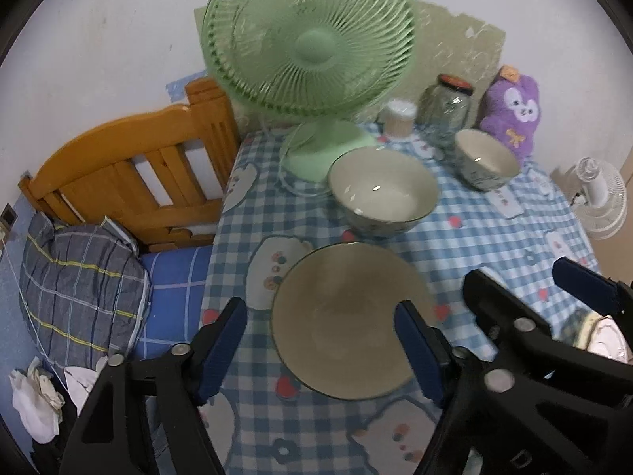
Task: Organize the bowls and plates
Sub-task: 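Close both tools on the olive-green dish's rim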
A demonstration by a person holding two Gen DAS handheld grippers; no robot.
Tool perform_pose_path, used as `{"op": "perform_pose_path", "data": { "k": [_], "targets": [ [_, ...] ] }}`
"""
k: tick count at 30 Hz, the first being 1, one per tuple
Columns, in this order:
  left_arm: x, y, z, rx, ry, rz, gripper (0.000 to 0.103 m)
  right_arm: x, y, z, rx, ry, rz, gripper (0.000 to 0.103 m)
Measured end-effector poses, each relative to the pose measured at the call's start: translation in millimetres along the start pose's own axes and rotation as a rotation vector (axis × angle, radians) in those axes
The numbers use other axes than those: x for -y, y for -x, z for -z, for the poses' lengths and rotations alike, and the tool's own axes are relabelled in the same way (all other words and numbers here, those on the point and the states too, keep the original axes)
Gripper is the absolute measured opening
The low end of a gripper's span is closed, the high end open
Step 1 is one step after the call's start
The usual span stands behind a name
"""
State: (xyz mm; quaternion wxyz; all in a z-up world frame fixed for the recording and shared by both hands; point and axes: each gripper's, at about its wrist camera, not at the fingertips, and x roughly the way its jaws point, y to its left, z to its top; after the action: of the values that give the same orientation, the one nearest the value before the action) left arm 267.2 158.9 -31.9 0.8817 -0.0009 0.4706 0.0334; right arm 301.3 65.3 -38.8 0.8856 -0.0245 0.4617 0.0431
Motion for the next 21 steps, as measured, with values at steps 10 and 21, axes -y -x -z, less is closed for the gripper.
{"op": "perform_pose_path", "data": {
  "k": [10, 21],
  "targets": [
    [-16, -48, 3, -0.068, 0.008, -0.009, 0.056, -11, -54, 1, -0.097, -0.002, -0.026, 0.05],
    [-23, -75, 9, -0.132, 0.008, 0.004, 0.029, -23, -88, 7, -0.171, 0.007, -0.03, 0.021]
  ]
}}
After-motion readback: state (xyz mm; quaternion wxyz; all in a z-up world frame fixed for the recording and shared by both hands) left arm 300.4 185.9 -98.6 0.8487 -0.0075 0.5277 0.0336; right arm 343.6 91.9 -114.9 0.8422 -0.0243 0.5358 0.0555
